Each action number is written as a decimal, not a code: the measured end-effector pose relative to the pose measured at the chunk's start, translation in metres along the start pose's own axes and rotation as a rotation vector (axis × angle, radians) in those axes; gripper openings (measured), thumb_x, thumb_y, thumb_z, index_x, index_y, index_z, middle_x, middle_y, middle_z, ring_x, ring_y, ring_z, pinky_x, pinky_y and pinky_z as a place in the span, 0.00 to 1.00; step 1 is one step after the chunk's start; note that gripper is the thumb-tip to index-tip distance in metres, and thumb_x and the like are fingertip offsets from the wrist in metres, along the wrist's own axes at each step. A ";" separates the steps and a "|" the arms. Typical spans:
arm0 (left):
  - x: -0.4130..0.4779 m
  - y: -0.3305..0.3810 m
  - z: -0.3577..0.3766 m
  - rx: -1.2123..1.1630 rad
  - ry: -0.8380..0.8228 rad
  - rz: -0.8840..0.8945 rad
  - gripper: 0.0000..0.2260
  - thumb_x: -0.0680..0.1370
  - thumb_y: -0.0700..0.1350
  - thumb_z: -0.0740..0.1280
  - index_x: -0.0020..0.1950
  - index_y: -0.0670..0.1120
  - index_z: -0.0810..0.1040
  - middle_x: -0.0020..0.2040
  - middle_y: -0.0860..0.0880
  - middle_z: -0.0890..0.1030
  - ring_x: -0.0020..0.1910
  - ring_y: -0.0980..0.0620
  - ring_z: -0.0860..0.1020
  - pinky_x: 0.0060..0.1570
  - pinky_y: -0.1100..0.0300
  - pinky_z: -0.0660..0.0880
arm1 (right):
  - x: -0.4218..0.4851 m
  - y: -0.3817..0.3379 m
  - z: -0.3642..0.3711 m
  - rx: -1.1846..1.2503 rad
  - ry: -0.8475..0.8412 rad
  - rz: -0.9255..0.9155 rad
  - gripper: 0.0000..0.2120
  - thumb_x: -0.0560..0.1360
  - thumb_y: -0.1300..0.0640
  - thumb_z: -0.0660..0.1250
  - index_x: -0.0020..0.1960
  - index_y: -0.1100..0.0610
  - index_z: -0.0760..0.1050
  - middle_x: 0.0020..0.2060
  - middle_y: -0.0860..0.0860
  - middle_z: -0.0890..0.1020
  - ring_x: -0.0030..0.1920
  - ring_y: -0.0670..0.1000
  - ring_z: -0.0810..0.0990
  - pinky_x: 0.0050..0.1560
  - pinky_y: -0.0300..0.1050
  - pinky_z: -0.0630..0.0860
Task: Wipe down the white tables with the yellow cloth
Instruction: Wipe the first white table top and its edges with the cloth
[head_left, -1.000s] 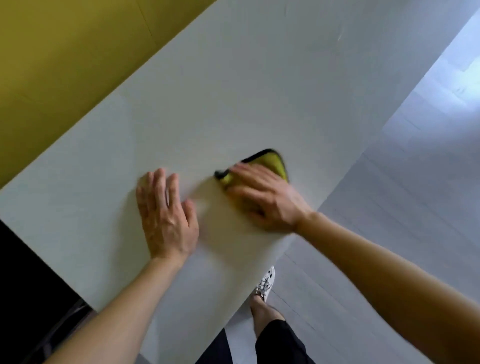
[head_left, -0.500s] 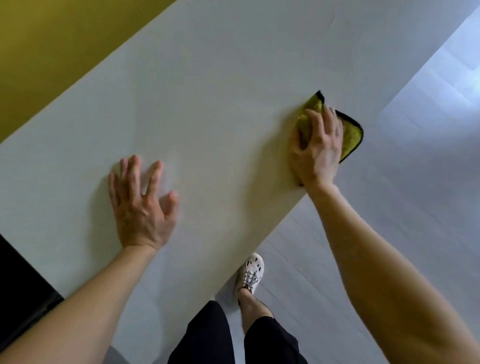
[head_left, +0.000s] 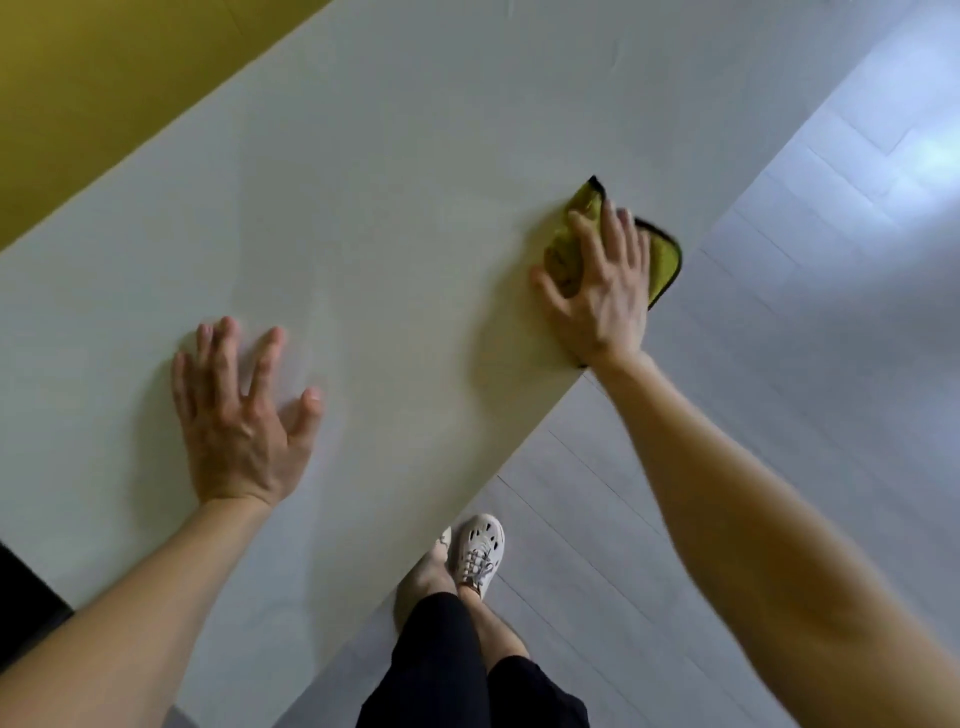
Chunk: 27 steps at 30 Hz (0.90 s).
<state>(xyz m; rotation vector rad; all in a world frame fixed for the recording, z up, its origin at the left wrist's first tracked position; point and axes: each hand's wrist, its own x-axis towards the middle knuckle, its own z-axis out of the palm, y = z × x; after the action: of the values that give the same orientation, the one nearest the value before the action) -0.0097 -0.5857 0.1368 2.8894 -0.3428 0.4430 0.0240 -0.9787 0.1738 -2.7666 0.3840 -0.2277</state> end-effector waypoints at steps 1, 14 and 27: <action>-0.001 0.001 -0.001 -0.001 0.002 -0.001 0.28 0.85 0.59 0.64 0.81 0.45 0.74 0.83 0.34 0.66 0.85 0.32 0.62 0.81 0.30 0.59 | -0.023 -0.021 0.003 0.021 -0.007 -0.035 0.34 0.80 0.33 0.67 0.81 0.48 0.71 0.86 0.58 0.63 0.87 0.61 0.57 0.85 0.66 0.54; 0.006 0.007 -0.004 -0.012 -0.101 0.143 0.26 0.86 0.57 0.60 0.83 0.50 0.73 0.85 0.41 0.67 0.84 0.36 0.66 0.80 0.31 0.61 | -0.011 0.033 -0.011 0.023 -0.239 -0.450 0.41 0.81 0.29 0.65 0.87 0.48 0.62 0.87 0.55 0.60 0.87 0.60 0.58 0.83 0.68 0.60; 0.042 0.024 -0.001 0.023 -0.100 0.168 0.24 0.85 0.56 0.61 0.66 0.39 0.84 0.69 0.33 0.77 0.69 0.29 0.76 0.74 0.30 0.66 | -0.058 -0.032 0.004 0.030 -0.420 -0.791 0.33 0.86 0.34 0.62 0.86 0.48 0.65 0.88 0.57 0.55 0.89 0.58 0.48 0.86 0.64 0.50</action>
<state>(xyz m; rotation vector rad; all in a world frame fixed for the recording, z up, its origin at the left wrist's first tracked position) 0.0228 -0.6162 0.1545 2.9229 -0.6042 0.3313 -0.0231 -0.9316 0.1753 -2.6883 -0.8150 0.1678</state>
